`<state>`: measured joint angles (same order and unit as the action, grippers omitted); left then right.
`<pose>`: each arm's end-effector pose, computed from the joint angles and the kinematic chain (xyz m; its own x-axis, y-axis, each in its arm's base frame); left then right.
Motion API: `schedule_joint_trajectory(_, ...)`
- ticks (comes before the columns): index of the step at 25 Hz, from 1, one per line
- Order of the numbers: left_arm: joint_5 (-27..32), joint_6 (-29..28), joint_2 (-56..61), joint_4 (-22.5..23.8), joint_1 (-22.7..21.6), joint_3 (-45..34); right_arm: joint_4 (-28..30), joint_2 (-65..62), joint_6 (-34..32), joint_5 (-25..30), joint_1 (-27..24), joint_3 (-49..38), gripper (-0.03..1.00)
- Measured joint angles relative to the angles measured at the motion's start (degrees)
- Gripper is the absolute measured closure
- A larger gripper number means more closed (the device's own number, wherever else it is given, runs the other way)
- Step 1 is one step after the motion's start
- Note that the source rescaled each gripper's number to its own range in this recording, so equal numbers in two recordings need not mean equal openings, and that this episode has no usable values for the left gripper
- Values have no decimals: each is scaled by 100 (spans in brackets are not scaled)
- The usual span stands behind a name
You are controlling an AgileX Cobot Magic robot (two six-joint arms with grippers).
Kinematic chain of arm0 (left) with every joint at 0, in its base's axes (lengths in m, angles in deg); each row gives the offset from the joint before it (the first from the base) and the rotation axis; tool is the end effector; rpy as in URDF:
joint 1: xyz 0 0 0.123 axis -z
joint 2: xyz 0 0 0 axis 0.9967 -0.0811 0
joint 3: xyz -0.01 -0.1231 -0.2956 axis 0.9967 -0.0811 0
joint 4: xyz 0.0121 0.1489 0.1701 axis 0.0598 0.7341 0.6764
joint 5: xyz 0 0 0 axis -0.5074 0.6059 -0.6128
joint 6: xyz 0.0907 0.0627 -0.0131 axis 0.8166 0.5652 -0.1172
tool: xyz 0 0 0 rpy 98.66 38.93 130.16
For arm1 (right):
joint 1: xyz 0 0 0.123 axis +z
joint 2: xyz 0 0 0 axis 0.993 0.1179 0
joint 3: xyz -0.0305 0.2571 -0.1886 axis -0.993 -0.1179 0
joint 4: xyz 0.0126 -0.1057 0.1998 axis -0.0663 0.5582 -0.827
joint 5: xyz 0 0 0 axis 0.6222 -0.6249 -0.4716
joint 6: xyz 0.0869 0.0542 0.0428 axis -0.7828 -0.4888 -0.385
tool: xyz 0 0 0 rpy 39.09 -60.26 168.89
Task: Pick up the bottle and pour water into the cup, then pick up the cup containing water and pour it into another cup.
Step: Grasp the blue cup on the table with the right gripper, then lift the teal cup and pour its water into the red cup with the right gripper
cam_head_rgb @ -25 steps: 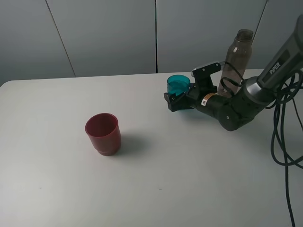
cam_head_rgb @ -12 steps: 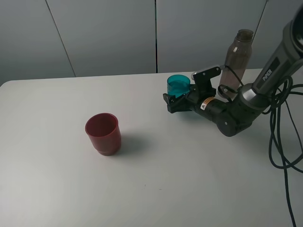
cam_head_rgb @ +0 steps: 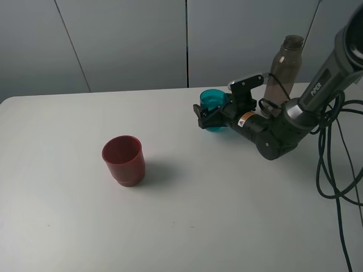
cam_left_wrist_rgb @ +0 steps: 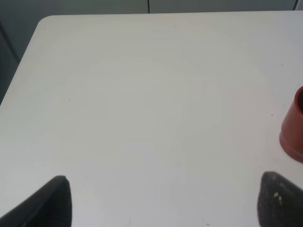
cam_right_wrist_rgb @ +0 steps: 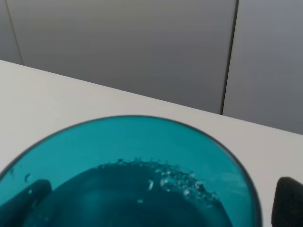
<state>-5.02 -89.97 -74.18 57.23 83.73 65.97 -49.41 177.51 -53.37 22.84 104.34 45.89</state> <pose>-0.0480 0.0002 0.2560 -0.4690 -0.0253 -0.8828 -0.0466 0.9989 -0.0039 0.4019 0.1691 0.0828 -0.2265 -0.1026 -0.9686 -0.4663 0.8845 0.0153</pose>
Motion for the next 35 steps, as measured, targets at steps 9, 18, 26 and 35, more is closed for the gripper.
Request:
schedule_joint_trajectory(9, 0, 0, 0, 0, 0, 0, -73, 0, 5, 61, 0, 0, -1)
schedule_joint_trajectory(18, 0, 0, 0, 0, 0, 0, 178, 0, 5, 61, 0, 25, 39)
schedule_joint_trajectory(26, 0, 0, 0, 0, 0, 0, 329, 0, 17, 82, 0, 25, 93)
schedule_joint_trajectory(35, 0, 0, 0, 0, 0, 0, 487, -40, 17, 143, 0, 25, 93)
